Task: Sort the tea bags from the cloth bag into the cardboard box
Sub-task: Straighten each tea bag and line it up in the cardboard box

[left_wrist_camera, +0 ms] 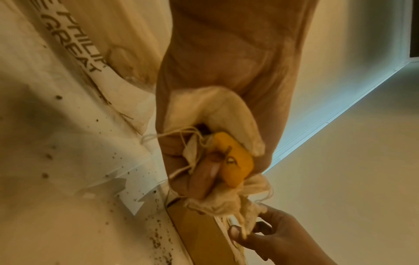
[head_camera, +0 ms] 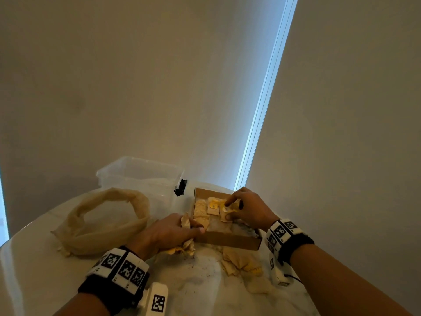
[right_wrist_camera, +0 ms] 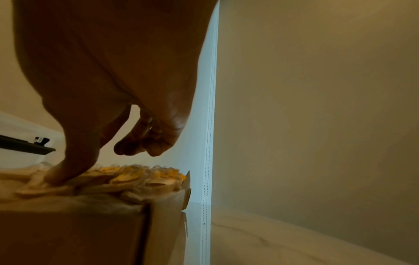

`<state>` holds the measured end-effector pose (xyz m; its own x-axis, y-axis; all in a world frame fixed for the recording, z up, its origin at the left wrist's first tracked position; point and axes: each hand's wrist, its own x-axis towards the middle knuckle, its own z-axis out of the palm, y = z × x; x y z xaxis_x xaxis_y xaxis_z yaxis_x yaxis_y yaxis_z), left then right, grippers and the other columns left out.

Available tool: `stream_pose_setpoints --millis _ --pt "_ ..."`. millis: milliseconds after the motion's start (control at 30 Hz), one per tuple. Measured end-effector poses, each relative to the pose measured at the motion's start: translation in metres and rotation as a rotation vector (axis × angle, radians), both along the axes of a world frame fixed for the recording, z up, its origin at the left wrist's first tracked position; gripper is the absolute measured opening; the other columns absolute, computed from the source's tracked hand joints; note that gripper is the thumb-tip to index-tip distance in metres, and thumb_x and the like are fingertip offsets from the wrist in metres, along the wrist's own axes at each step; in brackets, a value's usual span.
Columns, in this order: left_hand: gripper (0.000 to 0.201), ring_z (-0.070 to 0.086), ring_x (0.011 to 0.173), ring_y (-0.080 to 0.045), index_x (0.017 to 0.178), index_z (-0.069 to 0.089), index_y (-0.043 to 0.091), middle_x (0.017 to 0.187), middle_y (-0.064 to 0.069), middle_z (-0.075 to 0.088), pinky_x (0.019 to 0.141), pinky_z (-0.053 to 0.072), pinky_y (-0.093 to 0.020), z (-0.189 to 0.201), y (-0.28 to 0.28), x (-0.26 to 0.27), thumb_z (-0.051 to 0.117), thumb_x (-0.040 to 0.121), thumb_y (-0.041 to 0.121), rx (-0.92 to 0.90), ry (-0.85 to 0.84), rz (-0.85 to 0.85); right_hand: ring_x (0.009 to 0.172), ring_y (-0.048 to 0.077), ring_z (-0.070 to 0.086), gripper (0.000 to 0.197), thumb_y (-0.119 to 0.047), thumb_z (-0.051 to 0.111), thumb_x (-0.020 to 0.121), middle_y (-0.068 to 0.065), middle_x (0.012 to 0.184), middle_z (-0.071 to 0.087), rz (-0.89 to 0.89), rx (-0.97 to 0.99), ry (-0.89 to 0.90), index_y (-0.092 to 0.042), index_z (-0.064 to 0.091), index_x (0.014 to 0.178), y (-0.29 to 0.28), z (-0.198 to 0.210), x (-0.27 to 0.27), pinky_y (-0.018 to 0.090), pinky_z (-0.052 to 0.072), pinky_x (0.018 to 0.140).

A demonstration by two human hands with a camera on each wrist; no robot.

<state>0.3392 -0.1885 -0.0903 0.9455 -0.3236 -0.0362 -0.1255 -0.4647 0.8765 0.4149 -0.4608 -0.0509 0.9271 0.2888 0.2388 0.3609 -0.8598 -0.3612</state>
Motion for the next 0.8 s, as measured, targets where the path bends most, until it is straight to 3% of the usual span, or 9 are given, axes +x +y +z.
stream_pose_setpoints --millis 133,267,333,433,500,567,667,733,800 --pt "0.027 0.071 0.082 -0.007 0.121 0.073 0.035 0.104 0.005 0.077 0.065 0.054 -0.021 0.003 -0.001 -0.003 0.066 0.099 0.050 -0.015 0.014 0.015 0.090 0.010 0.064 0.023 -0.023 0.090 0.084 -0.012 0.112 0.062 -0.036 0.178 -0.097 -0.034 0.079 0.101 -0.010 0.013 -0.007 0.019 0.050 0.076" --pt "0.030 0.073 0.075 -0.009 0.116 0.074 0.031 0.097 -0.006 0.080 0.065 0.058 -0.024 0.007 -0.004 -0.009 0.062 0.100 0.053 -0.143 0.066 0.035 0.088 0.012 0.074 0.017 -0.022 0.085 0.091 -0.011 0.105 0.077 -0.053 0.602 -0.151 -0.035 0.081 0.102 -0.002 0.020 -0.033 0.026 0.060 0.078" --pt "0.036 0.076 0.076 -0.009 0.111 0.078 0.029 0.095 -0.005 0.080 0.068 0.060 -0.025 0.010 -0.006 -0.011 0.059 0.101 0.058 -0.217 0.042 0.094 0.089 0.011 0.075 0.016 -0.022 0.081 0.094 -0.010 0.103 0.079 -0.005 0.794 -0.086 -0.031 0.080 0.108 0.016 0.019 -0.056 0.023 0.058 0.074" --pt "0.047 0.079 0.093 -0.018 0.111 0.079 0.026 0.099 -0.002 0.082 0.082 0.065 -0.035 0.014 -0.008 -0.014 0.052 0.101 0.063 -0.374 0.003 0.170 0.096 0.009 0.074 0.020 -0.036 0.078 0.095 -0.014 0.108 0.078 0.089 0.784 0.101 -0.036 0.077 0.115 0.056 0.011 -0.090 0.023 0.058 0.076" --pt "0.046 0.079 0.096 -0.018 0.110 0.078 0.028 0.099 0.000 0.082 0.084 0.065 -0.038 0.015 -0.009 -0.015 0.048 0.104 0.062 -0.445 -0.046 0.211 0.101 0.007 0.074 0.030 -0.045 0.082 0.089 -0.017 0.112 0.077 0.167 0.754 0.225 -0.039 0.075 0.118 0.078 0.005 -0.101 0.025 0.061 0.080" --pt "0.043 0.079 0.095 -0.018 0.105 0.078 0.029 0.097 0.000 0.082 0.080 0.065 -0.036 0.018 -0.010 -0.017 0.046 0.106 0.058 -0.490 -0.091 0.274 0.103 0.008 0.076 0.043 -0.045 0.088 0.082 -0.014 0.116 0.076 0.205 0.790 0.312 -0.036 0.074 0.121 0.091 0.002 -0.103 0.030 0.064 0.085" --pt "0.055 0.077 0.096 -0.032 0.105 0.078 0.013 0.098 -0.017 0.079 0.085 0.065 -0.051 0.020 -0.012 -0.016 0.045 0.107 0.058 -0.490 -0.103 0.355 0.103 0.009 0.076 0.047 -0.034 0.094 0.077 -0.011 0.117 0.076 0.196 0.825 0.325 -0.033 0.074 0.120 0.094 0.001 -0.103 0.033 0.065 0.087" --pt "0.056 0.078 0.093 -0.029 0.106 0.078 0.014 0.096 -0.013 0.080 0.079 0.067 -0.043 0.020 -0.012 -0.015 0.043 0.108 0.056 -0.516 -0.081 0.388 0.101 0.009 0.077 0.040 -0.025 0.092 0.081 -0.010 0.114 0.077 0.211 0.839 0.347 -0.029 0.076 0.117 0.094 -0.004 -0.103 0.029 0.065 0.083" --pt "0.053 0.080 0.087 -0.021 0.108 0.078 0.016 0.093 -0.006 0.082 0.071 0.066 -0.035 0.018 -0.011 -0.014 0.043 0.108 0.056 -0.532 -0.067 0.380 0.101 0.013 0.078 0.029 -0.019 0.086 0.088 -0.008 0.111 0.079 0.206 0.857 0.354 -0.025 0.077 0.115 0.094 -0.009 -0.102 0.035 0.066 0.087"
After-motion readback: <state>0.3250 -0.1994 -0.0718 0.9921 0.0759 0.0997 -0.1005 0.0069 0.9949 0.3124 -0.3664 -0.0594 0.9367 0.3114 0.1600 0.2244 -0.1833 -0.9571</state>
